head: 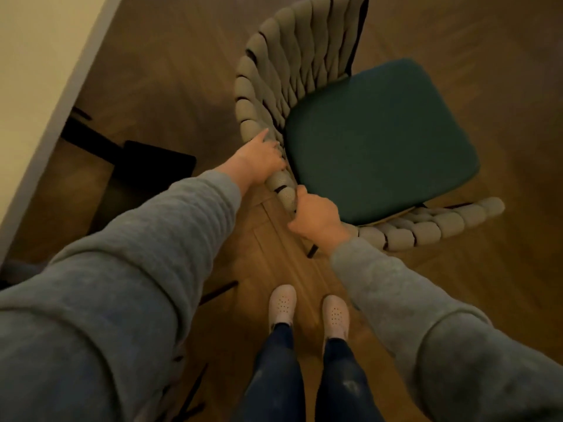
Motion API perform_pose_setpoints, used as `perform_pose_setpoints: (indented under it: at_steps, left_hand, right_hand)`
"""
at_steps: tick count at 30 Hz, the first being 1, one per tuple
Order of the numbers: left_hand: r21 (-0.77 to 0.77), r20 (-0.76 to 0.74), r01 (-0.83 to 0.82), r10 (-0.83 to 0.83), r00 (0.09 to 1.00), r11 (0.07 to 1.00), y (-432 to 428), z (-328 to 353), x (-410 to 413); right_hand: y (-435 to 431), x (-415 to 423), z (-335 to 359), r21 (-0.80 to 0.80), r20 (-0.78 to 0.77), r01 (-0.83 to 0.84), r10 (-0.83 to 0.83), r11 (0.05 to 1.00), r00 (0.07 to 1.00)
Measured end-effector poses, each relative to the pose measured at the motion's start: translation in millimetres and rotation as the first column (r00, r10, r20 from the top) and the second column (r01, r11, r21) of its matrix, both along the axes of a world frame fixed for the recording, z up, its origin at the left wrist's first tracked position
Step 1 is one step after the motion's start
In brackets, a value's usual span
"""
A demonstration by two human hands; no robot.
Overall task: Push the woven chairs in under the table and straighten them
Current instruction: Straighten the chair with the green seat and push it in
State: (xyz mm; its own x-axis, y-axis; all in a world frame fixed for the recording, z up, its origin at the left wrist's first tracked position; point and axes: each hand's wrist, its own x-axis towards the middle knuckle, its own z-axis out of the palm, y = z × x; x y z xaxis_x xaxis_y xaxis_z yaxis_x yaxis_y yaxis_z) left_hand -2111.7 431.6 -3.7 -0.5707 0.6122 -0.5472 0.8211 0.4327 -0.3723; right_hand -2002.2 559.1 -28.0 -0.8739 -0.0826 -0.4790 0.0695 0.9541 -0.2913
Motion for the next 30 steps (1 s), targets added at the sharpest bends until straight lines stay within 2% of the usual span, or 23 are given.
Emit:
perform_pose_setpoints:
  at_steps: [4,9,14,23,30]
  left_hand:
    - [0.043,-0.018,0.06,-0.059,0.998,0.997,-2.1,-10.6,-9.3]
    - [0.087,-0.013,0.062,-0.061,0.998,0.994,-5.6,-17.8,15.5]
    - [0.127,0.035,-0.031,0.027,0.999,0.991,1.5,-14.6,81.9]
    - [0.18,0.152,-0.284,0.258,0.954,0.942,51.2,-10.5,256.1]
    - [0.295,0.265,-0.351,0.277,0.924,0.889,109.9,-17.7,377.4]
  right_hand:
    - [-9.5,-3.3,-12.0,0.045,-0.079,0.14,-0.136,0.989,0.988]
    - [-7.9,20.2,-10.1,0.02,-0.071,0.135,-0.134,0.991,0.988]
    - [11.4,76.9,-1.8,-0.001,-0.053,0.051,-0.051,0.999,0.997]
    - [88.1,217.1,8.0,0.022,-0.011,-0.143,0.143,0.989,0.99]
    - [175.8,318.6,12.8,0.045,0.017,-0.244,0.244,0.969,0.97]
